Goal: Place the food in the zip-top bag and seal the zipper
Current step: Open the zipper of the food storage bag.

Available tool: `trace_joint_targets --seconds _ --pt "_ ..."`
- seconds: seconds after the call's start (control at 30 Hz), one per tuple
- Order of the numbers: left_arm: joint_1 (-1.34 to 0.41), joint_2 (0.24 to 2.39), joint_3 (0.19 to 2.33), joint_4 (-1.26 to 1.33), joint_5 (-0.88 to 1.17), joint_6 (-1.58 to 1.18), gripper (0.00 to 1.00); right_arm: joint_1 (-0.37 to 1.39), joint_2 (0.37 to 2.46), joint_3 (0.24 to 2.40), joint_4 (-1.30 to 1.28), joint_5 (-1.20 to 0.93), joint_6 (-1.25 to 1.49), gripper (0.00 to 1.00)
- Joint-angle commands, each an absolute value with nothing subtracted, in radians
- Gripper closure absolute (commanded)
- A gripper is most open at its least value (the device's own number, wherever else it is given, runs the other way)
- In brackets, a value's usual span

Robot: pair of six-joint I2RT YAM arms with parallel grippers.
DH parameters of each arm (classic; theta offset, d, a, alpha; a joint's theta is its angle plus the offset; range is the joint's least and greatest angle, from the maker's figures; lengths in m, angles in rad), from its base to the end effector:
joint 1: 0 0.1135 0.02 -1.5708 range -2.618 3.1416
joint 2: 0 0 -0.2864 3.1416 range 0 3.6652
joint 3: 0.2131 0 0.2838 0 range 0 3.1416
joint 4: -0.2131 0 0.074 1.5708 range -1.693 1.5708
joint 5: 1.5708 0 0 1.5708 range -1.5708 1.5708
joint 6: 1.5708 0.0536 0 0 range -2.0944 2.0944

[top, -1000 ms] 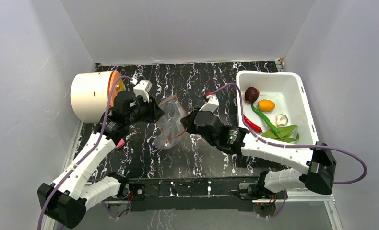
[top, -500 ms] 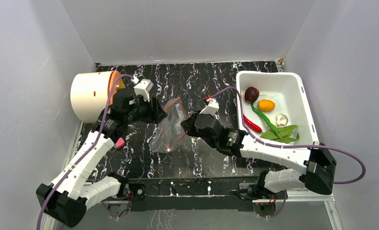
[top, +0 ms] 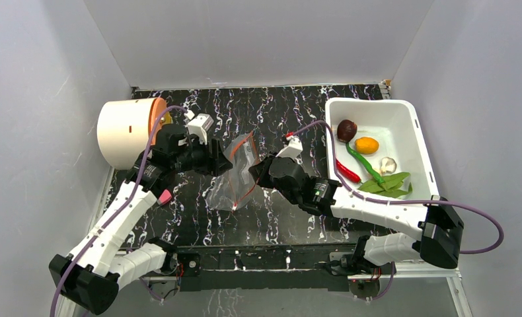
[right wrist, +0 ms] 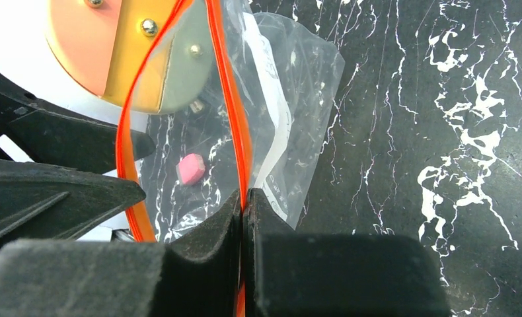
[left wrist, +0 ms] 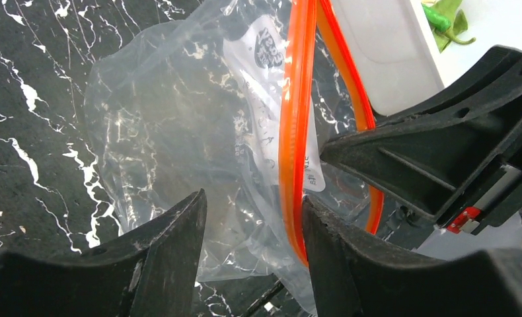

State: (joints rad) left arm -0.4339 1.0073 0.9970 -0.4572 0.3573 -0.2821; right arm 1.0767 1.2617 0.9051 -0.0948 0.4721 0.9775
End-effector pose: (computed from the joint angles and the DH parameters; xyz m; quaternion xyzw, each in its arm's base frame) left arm 0.2243 -0.1246 0.3568 0.1564 0.8286 -0.3225 0.4300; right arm 0.1748 0.2731 0.2926 0.0832 0.8291 0.3393 0.4366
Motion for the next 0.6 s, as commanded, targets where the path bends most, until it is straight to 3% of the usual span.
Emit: trace_joint_targets --seconds 0.0,0.07,0.17,0.27,0.57 --pt "-0.434 1.009 0.973 -0.457 0.391 -0.279 0.51 1.067 1.232 0.908 -0.044 0.499 0.996 1.0" --pt "-0.434 1.008 0.959 -0.451 0.373 -0.274 0.55 1.062 1.233 0.902 -0.044 0.495 1.006 1.0" --pt "-0.434 1.022 0.961 -0.457 0.383 -0.275 0.43 1.062 1.236 0.896 -0.035 0.488 1.013 1.0" --pt "-0.434 1.02 0.943 -0.4 0.472 -0.299 0.39 1.059 1.241 0.898 -0.027 0.486 1.012 1.0" --pt "-0.434 1.028 0.887 -0.327 0.417 -0.285 0.5 1.052 1.24 0.891 -0.018 0.464 1.012 1.0"
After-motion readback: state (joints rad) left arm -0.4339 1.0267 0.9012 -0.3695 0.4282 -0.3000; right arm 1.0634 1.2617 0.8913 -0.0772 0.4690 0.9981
